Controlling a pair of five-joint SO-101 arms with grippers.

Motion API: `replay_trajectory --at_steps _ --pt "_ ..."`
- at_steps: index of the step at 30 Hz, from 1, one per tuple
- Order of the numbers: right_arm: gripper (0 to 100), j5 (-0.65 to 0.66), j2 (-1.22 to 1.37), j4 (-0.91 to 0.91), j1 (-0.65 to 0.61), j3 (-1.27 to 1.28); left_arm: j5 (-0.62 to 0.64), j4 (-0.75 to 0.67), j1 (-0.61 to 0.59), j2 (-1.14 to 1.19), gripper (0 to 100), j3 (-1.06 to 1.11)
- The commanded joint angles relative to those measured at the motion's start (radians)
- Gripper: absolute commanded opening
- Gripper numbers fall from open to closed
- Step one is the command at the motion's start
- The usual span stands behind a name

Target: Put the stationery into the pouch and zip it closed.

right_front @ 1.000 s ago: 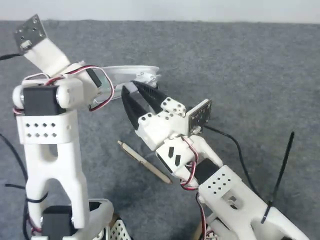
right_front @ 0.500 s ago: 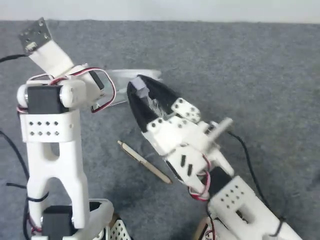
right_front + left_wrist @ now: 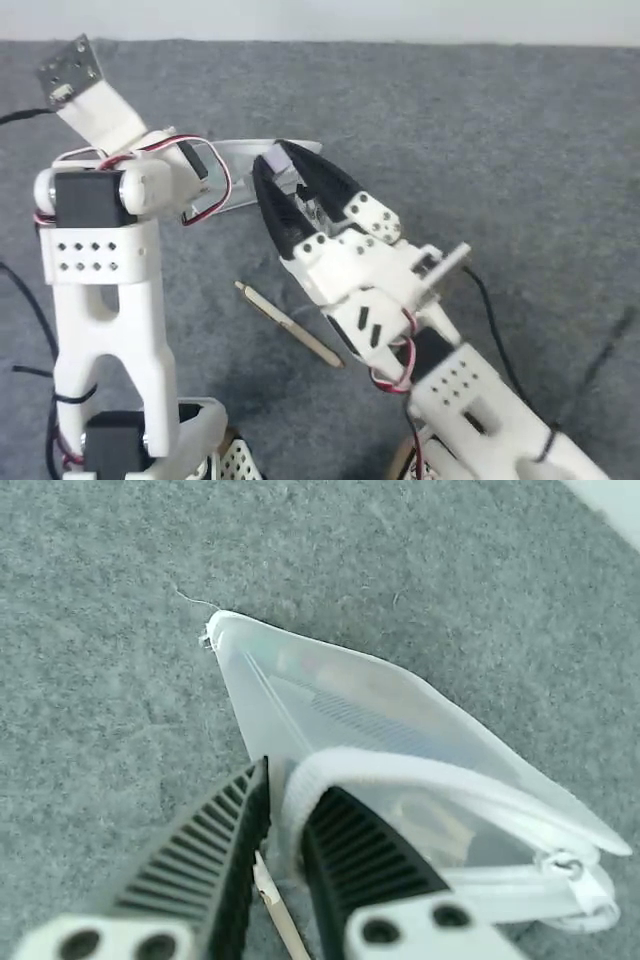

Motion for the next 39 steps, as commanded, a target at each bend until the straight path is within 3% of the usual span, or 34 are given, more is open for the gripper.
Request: replay_trajectory --at_steps 1,10,20,34,39 --pt "0.6 0.023 0.137 -0.087 0.019 -0.095 0.006 -0.037 0.0 -0.051 1 -0.024" --pt "0.6 0.087 0.341 -0.225 0.036 -0.075 0.005 -0.028 0.0 -0.051 1 -0.022" --pt "1.0 0.16 0.343 -0.239 -0.015 0.049 0.005 -0.025 0.0 -0.049 1 -0.022" --pt "0.7 0.157 0.343 -0.573 0.039 0.037 0.005 -0.026 0.0 -0.049 1 -0.022" --pt "0.7 0.152 0.36 -0.55 0.035 0.005 0.005 -0.026 0.0 -0.049 1 -0.022"
